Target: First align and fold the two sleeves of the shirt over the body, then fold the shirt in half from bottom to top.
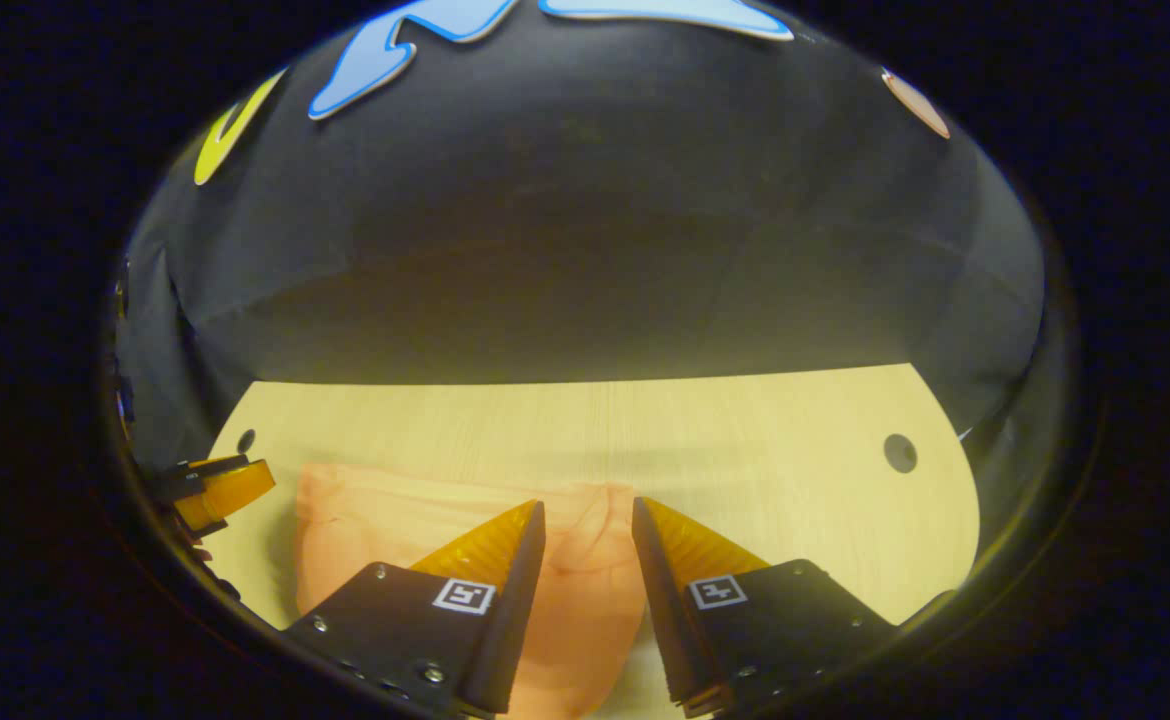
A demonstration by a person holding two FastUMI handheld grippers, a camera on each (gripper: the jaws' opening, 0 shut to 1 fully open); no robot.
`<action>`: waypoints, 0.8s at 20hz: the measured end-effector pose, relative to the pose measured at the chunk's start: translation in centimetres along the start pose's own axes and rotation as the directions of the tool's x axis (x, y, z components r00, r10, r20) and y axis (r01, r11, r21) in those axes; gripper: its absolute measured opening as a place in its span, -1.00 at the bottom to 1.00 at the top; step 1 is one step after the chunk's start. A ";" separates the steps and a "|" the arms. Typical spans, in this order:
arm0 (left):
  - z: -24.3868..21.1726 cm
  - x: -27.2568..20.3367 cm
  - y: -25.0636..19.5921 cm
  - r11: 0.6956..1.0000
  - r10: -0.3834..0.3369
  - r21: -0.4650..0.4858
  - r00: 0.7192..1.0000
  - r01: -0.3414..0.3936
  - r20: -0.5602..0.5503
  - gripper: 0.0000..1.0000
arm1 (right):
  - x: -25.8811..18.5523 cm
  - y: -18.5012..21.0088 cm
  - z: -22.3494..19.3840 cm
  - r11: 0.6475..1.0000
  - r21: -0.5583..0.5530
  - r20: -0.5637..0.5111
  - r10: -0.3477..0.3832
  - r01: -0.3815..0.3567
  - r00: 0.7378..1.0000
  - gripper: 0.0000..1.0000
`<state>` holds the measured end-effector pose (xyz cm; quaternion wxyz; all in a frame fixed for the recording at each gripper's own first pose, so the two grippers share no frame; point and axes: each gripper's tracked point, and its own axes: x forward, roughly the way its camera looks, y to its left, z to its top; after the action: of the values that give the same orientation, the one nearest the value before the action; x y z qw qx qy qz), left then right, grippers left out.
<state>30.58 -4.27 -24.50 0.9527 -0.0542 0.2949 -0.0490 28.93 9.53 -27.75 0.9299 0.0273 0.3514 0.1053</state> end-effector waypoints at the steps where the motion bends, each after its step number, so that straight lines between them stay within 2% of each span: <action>1: 0.6 -1.8 -0.4 1.000 0.002 0.000 1.000 -0.002 0.007 0.49 | -1.7 0.4 0.5 1.000 -0.004 0.009 0.001 -0.001 1.000 0.12; 3: 1.6 -5.7 -1.7 1.000 -0.011 -0.007 1.000 0.011 0.018 0.44 | -5.5 1.5 1.4 1.000 -0.004 0.029 0.005 -0.005 1.000 0.12; 7: 2.5 -12.9 -3.7 1.000 -0.026 -0.006 0.999 0.026 0.041 0.53 | -11.7 2.3 2.2 1.000 0.000 0.063 0.022 -0.022 0.998 0.12; 9: 2.8 -16.5 -4.6 0.999 -0.032 -0.016 0.998 0.033 0.062 0.35 | -14.7 2.9 2.3 1.000 -0.003 0.081 0.030 -0.030 0.996 0.12; 10: 2.7 -18.2 -5.0 0.999 -0.032 -0.019 0.997 0.034 0.072 0.44 | -16.1 3.2 2.2 0.999 -0.005 0.090 0.033 -0.033 0.995 0.12; 12: 2.5 -21.4 -5.5 0.999 -0.040 -0.023 0.995 0.042 0.091 0.35 | -19.1 3.8 2.0 0.999 -0.004 0.109 0.043 -0.043 0.993 0.12; 13: 2.3 -22.8 -5.8 0.999 -0.042 -0.021 0.994 0.044 0.098 0.53 | -20.6 4.1 1.9 0.999 -0.001 0.121 0.050 -0.050 0.991 0.12; 14: 2.2 -24.4 -6.0 0.999 -0.039 -0.016 0.993 0.041 0.111 0.44 | -21.8 4.5 1.6 0.998 0.001 0.133 0.058 -0.059 0.989 0.12; 16: 1.8 -27.3 -6.3 1.000 -0.030 0.000 0.990 0.030 0.137 0.44 | -24.3 5.1 1.0 0.998 0.002 0.160 0.067 -0.068 0.985 0.11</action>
<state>8.78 -6.96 -7.04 0.9698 -0.0629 0.2281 -0.0593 10.96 9.30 -10.63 0.9508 0.0510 0.2751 0.1331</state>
